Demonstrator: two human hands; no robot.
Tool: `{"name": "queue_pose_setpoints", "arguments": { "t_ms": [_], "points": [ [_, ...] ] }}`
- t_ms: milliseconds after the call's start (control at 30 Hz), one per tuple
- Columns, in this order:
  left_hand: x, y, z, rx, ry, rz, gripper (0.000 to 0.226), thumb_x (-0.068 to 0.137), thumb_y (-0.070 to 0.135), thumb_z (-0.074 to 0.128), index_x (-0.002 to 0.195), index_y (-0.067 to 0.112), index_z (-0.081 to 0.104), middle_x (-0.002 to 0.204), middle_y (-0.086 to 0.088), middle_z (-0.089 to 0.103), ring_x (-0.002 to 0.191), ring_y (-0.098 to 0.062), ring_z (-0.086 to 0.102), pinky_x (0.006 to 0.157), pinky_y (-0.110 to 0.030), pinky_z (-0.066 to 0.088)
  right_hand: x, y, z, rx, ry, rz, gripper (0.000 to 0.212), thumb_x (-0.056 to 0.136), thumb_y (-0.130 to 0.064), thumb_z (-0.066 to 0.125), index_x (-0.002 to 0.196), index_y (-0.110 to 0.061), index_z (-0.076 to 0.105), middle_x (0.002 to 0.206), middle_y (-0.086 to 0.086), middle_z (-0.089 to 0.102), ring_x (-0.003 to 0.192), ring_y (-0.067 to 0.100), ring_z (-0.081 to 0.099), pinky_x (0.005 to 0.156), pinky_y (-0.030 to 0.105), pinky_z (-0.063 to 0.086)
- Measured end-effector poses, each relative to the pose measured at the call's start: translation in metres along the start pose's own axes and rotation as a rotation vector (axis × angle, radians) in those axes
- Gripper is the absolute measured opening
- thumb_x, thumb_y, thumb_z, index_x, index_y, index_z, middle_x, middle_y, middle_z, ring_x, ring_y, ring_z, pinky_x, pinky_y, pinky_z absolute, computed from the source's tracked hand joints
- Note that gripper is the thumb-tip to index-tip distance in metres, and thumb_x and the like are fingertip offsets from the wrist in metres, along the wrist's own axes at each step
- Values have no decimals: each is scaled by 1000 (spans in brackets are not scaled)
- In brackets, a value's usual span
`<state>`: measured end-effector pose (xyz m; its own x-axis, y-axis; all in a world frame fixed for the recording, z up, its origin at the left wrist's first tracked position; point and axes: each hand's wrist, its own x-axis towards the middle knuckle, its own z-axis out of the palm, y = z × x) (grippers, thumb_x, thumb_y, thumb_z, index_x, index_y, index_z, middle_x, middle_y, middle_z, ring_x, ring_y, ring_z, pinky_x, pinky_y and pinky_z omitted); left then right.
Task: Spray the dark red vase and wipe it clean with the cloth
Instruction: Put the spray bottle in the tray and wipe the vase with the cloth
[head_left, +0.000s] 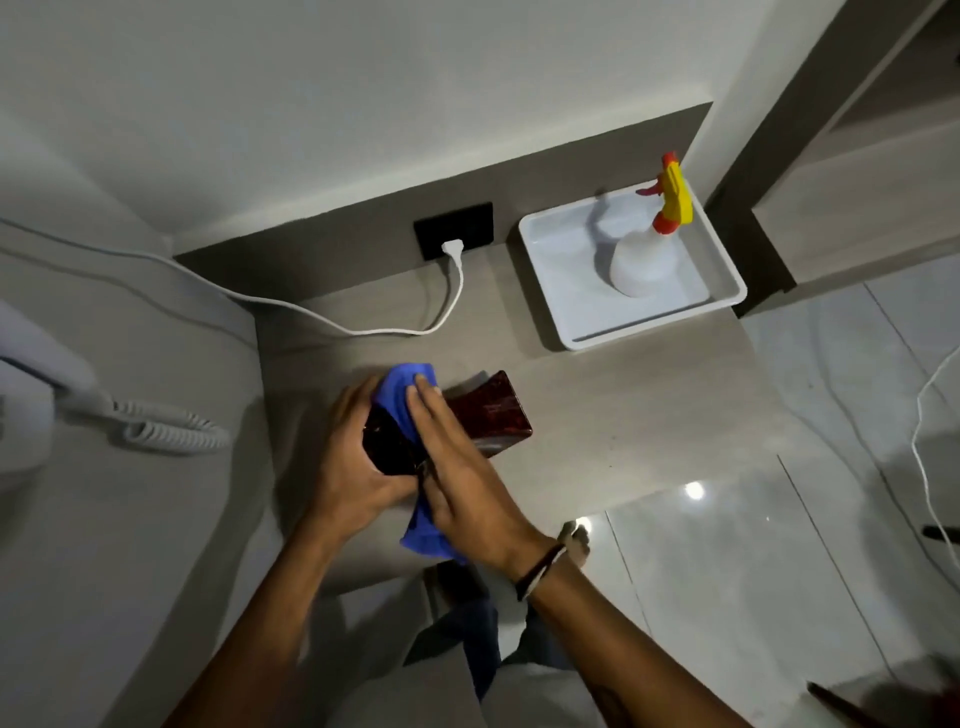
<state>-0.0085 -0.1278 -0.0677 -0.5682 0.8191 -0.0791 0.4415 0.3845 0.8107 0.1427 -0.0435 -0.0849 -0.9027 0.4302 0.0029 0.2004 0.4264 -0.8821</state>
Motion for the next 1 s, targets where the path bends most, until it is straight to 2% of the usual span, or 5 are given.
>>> {"name": "queue_pose_setpoints", "arguments": {
  "t_ms": [133, 467, 633, 833, 1000],
  "points": [
    [1, -1, 0, 57, 3, 18, 101, 48, 33, 82, 144, 11, 58, 132, -4, 56, 119, -18, 58, 99, -2, 37, -3, 35, -16, -45, -24, 132, 90, 105, 4, 47, 172, -35, 2, 180, -15, -14, 167, -1, 0, 139, 38, 18],
    [1, 4, 3, 87, 19, 4, 102, 49, 25, 84, 146, 6, 58, 138, -9, 58, 127, -25, 58, 105, -9, 41, -3, 20, -4, -124, -31, -44, 111, 89, 18, 52, 172, -23, -10, 181, -2, -21, 171, 20, -9, 137, 36, 17],
    [-4, -1, 2, 116, 23, -5, 109, 50, 7, 96, 150, 14, 54, 139, -4, 53, 125, -20, 54, 97, 3, 37, -5, 68, -52, -360, -82, 262, 97, 99, 10, 54, 171, -11, -7, 178, 9, -25, 168, 30, -18, 137, 46, 18],
    [1, 3, 6, 122, 40, 99, 96, 47, 24, 87, 139, 21, 57, 127, 29, 52, 118, -18, 59, 102, -4, 38, -17, 27, 3, -191, -41, -116, 129, 74, 22, 63, 170, -15, -15, 182, 10, -16, 170, 31, -9, 135, 26, 5],
    [-4, -10, 1, 131, 43, 43, 109, 47, 21, 91, 149, 11, 55, 132, 1, 52, 118, -10, 54, 100, 1, 37, -17, 85, -41, -517, -57, 113, 79, 107, 9, 37, 171, -8, -7, 180, 17, -17, 169, 37, -10, 138, 45, 15]
  ]
}}
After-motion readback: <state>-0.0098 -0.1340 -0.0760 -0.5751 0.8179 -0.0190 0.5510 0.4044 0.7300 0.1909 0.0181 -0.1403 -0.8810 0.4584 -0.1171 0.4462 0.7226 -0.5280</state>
